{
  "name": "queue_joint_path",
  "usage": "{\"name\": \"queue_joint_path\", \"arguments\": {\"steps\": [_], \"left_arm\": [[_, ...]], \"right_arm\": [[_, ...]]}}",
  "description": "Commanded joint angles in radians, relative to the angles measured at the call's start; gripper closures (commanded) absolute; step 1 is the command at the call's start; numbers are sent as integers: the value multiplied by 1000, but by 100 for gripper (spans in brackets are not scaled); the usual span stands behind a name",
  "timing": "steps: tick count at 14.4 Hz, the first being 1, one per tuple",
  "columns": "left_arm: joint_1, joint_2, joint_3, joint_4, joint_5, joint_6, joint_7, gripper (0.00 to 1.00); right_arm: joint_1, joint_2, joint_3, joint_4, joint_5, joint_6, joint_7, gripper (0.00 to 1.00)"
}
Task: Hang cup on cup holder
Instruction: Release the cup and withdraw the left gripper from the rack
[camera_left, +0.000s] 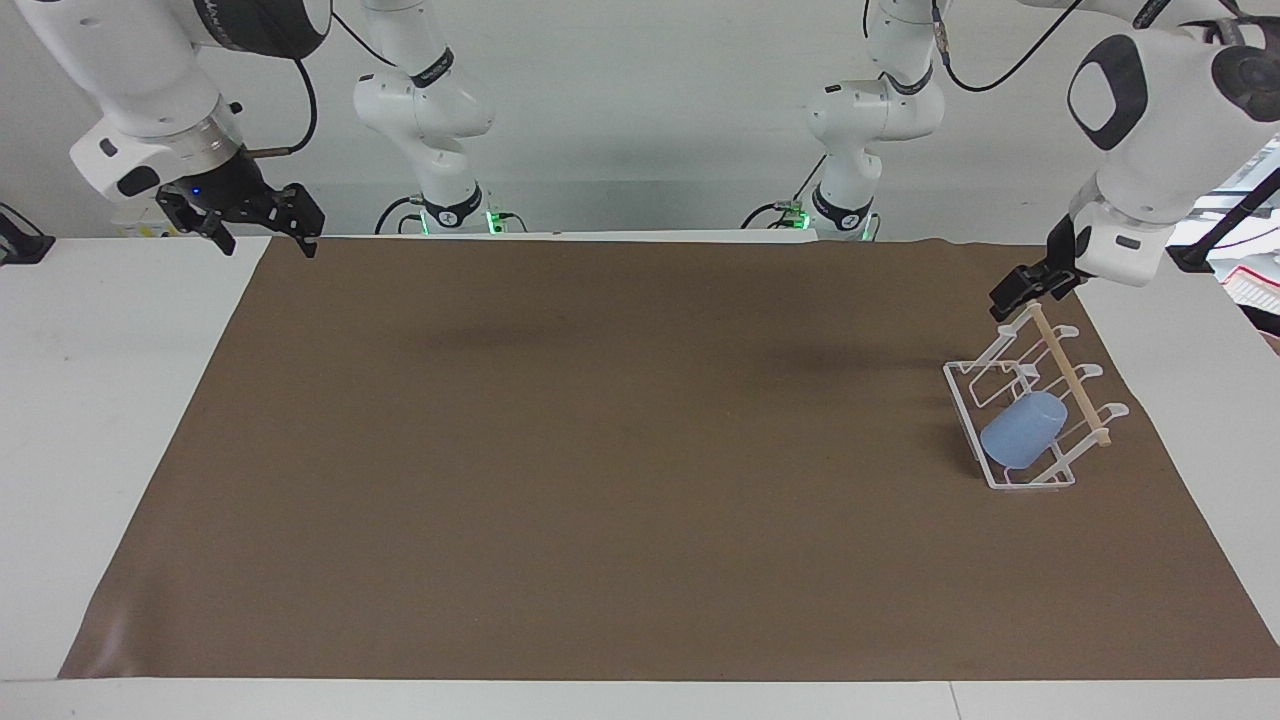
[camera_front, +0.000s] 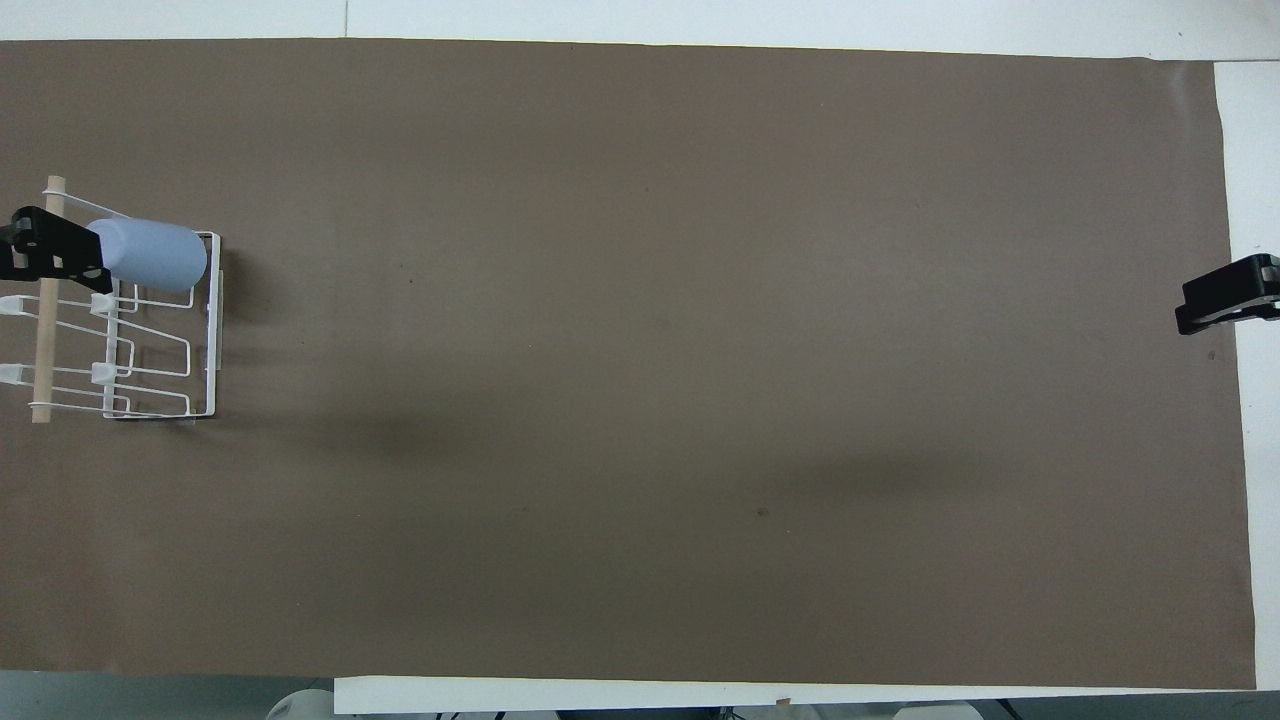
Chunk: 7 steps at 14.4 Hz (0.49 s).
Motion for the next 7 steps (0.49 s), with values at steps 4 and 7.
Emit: {"name": "queue_joint_path", "arguments": {"steps": [4, 7], "left_arm": [[-43, 68, -21, 89, -26, -70, 115, 0], [-41, 51, -15, 89, -40, -61, 122, 0]], "right_arm": [[-7, -15, 0, -14, 14, -4, -17, 1], [-5, -15, 0, -14, 12, -4, -17, 1]]}}
